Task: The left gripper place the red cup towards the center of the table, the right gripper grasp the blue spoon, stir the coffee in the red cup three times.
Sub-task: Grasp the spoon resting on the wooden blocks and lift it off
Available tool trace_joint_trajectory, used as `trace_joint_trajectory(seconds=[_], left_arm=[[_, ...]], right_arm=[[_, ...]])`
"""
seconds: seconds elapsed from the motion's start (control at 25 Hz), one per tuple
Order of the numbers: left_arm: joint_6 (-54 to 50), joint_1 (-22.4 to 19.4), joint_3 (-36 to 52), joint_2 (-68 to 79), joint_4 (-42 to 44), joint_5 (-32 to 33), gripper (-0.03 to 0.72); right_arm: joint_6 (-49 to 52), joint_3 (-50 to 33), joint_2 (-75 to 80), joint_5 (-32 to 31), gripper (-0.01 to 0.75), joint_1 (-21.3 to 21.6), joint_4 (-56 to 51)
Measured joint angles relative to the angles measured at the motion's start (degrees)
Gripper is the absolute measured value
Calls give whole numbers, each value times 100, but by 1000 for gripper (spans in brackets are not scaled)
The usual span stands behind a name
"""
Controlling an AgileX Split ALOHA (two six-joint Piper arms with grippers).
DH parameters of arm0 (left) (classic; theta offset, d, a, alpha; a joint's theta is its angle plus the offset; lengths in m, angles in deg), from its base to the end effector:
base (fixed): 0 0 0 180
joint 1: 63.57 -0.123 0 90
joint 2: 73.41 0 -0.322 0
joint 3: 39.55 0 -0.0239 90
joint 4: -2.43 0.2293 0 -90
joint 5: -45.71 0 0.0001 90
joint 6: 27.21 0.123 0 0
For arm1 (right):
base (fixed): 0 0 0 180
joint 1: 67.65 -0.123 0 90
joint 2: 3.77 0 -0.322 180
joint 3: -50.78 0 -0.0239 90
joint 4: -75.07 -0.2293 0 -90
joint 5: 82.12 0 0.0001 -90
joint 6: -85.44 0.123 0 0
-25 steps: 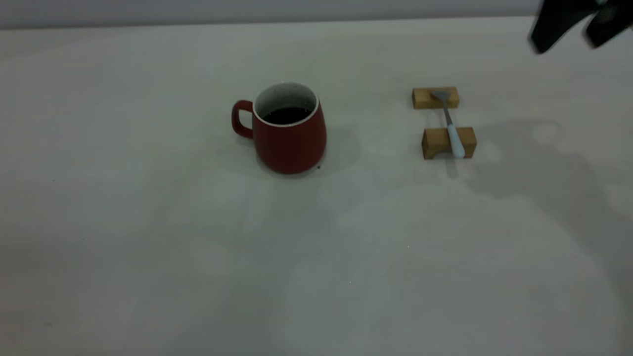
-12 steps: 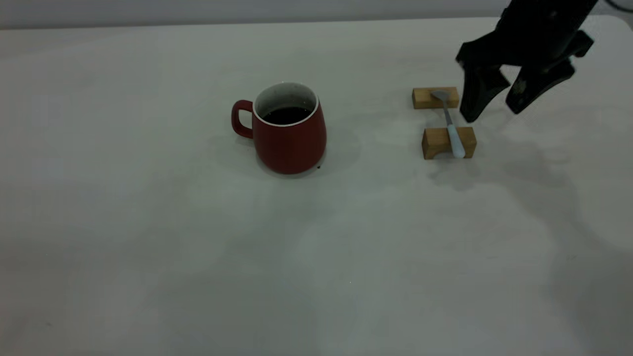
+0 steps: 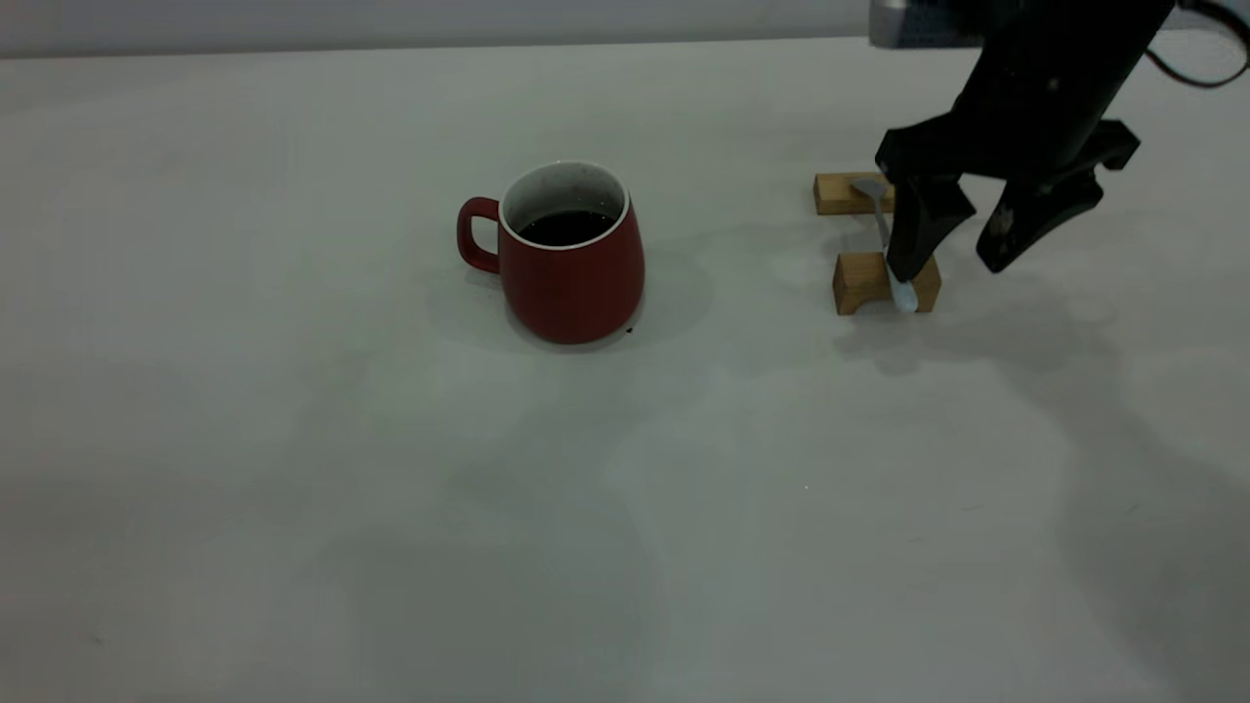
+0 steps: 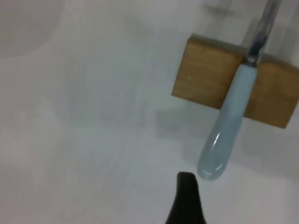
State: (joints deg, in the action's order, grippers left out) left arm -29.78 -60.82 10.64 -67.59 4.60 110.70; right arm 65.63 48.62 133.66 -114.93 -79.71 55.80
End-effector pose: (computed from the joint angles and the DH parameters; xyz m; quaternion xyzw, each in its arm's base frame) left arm -0.0380 0.0061 0.2403 -0.0001 0.8702 -0.0040 0.4927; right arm 0.4091 0.1099 0.0622 -0.1409 0.9828 0.0952 0.0719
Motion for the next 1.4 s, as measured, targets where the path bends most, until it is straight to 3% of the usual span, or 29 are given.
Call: trace_joint_trajectory(seconds=[0.36,1.16,1.28,1.4], left_arm=[[0,0,0,0,0,0,241],[11,0,0,0,0,0,241],[11,0,0,0,0,0,241],[11,0,0,0,0,0,241]], right_arm=[[13,77,124,191,670,-284,-48],[409,83,413,323,652,-297,148],[414,83,475,425,629,-330,148],[426,83,475,521,549,-337,148]])
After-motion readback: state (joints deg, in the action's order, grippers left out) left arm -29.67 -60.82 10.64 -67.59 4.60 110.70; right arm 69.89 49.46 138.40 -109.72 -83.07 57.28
